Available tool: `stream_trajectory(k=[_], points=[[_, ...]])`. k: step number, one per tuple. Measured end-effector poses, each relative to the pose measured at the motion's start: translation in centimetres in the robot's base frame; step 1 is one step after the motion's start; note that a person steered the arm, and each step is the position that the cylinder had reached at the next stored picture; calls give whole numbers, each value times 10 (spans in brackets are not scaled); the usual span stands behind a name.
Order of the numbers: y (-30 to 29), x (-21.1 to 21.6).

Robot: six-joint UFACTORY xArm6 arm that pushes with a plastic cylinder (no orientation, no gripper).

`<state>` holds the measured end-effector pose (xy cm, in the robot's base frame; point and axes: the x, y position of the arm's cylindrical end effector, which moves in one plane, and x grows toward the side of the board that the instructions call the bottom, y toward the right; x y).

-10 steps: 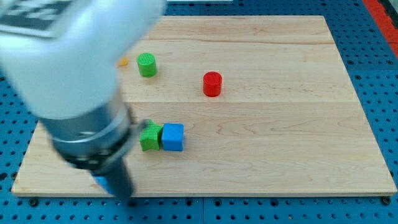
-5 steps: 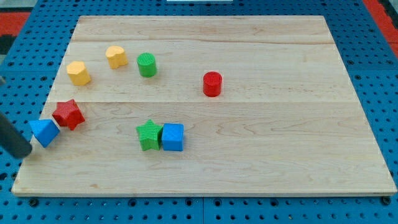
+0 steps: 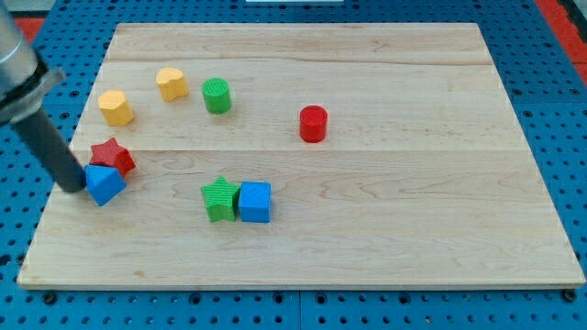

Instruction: Move the blue triangle diagonally to the top left of the green star

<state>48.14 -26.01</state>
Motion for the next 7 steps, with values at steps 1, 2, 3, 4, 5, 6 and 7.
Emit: stream_trajectory(k=[1,2,3,4,5,6,7], points=[[-2,-29],[-35,-5],[21,56],[75,57],[44,2],[56,46],[16,66]])
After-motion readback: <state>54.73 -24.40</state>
